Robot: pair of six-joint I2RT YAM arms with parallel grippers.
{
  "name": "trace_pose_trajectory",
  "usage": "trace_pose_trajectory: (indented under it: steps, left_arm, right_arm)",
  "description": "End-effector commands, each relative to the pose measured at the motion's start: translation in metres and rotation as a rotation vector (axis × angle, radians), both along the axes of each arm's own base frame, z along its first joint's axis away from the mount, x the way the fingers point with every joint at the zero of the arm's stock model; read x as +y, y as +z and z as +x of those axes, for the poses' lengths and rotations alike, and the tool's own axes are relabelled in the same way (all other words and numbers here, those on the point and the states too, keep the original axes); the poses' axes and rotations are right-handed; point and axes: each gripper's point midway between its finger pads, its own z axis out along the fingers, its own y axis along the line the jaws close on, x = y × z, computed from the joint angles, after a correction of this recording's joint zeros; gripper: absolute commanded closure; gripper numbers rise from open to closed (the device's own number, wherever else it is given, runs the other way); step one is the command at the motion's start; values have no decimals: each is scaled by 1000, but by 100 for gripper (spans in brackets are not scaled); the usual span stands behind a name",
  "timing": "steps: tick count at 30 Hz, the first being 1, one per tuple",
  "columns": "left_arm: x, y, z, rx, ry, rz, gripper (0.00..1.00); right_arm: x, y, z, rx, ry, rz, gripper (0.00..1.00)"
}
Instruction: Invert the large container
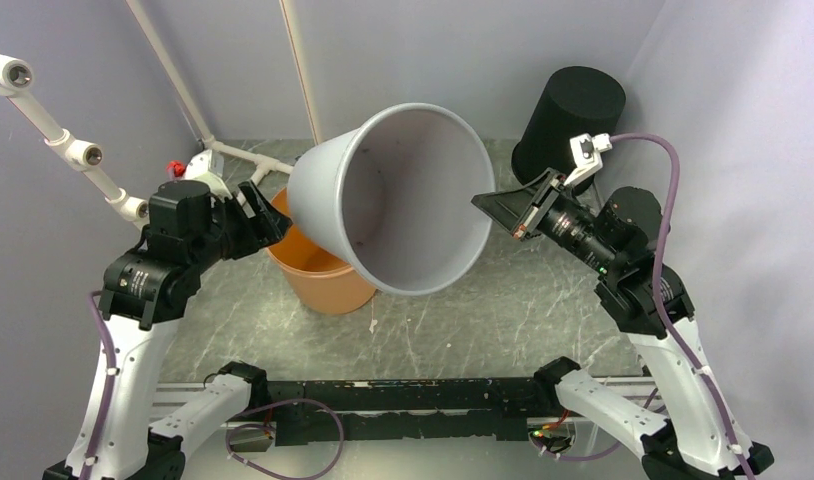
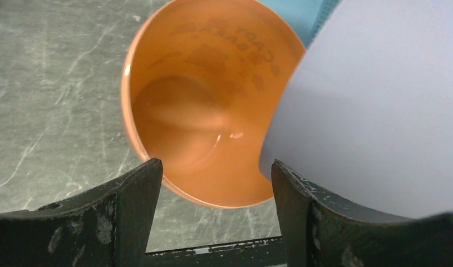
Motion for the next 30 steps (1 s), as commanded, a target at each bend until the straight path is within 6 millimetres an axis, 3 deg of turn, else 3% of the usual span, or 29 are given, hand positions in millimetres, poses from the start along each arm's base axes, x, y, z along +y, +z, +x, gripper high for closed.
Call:
trace_pose_trajectory:
  steps: [1,5,16,18,23,27,30]
  left_arm:
    - [-28,26,3,-111,-172,-53,23]
    - [-47,33,3,-141,-281,-88,20]
    - [-44,26,4,-120,-277,-67,17]
    - [-39,18,6,-85,-244,-51,17]
    - [-24,-4,12,31,-136,-9,14]
    - [-27,-4,14,28,-141,-21,14]
    - [-25,-2,14,15,-137,-17,14]
  right_arm:
    - [-19,46,-9,-145,-78,48,100]
    - [-32,40,-6,-120,-145,-12,100]
    - [-57,53,-22,-162,-224,-56,100]
    - [-65,48,-18,-137,-271,-82,100]
    - [-110,25,3,5,-562,-91,100]
    - [-110,24,2,-9,-560,-83,100]
    - [-116,10,3,33,-593,-121,100]
